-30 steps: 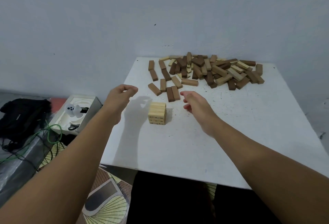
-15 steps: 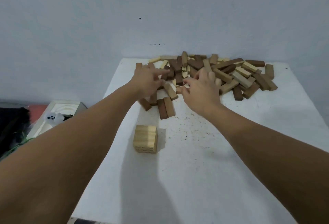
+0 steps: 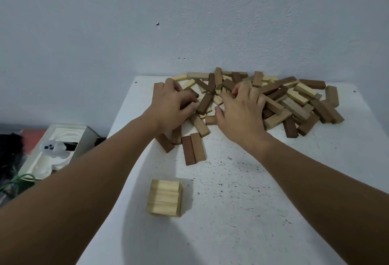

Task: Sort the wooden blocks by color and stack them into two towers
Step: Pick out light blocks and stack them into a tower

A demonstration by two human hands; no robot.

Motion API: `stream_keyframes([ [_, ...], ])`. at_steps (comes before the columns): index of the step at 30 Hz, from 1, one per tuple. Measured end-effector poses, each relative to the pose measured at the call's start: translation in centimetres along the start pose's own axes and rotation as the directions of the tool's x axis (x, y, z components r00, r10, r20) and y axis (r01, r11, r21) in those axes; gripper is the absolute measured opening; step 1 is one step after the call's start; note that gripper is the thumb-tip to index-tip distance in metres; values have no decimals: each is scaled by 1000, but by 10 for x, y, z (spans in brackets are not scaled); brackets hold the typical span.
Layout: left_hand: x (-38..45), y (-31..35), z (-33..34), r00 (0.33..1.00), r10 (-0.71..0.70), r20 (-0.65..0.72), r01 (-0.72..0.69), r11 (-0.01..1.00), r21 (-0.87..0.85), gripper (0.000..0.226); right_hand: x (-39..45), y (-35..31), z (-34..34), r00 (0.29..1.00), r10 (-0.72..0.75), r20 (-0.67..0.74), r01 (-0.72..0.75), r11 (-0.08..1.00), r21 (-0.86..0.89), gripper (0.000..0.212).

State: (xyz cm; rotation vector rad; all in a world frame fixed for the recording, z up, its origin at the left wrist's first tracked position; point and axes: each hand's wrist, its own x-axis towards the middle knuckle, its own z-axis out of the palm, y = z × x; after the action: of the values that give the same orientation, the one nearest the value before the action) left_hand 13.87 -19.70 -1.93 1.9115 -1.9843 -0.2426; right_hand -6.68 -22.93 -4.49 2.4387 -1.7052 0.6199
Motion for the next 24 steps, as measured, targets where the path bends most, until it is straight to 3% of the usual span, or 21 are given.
stream_keyframes([
  [4,8,22,-3,990,-50,129,42,997,68,42,3,0,-1,998,-41,49,43,998,-51,20],
  [7,10,20,-3,974,-106,201,99,994,47,45,4,5,-4,997,-31,64,30,999,13,14],
  [13,11,17,-2,957,-203,208,189,978,86,65,10,7,-10,989,-1,150,-8,998,55,22],
  [21,26,26,-11,938,-172,300,136,981,136,56,17,8,-23,971,-49,235,35,997,63,24],
  [24,23,28,-13,938,-173,300,163,985,56,61,23,8,-27,959,-95,268,81,995,62,32],
])
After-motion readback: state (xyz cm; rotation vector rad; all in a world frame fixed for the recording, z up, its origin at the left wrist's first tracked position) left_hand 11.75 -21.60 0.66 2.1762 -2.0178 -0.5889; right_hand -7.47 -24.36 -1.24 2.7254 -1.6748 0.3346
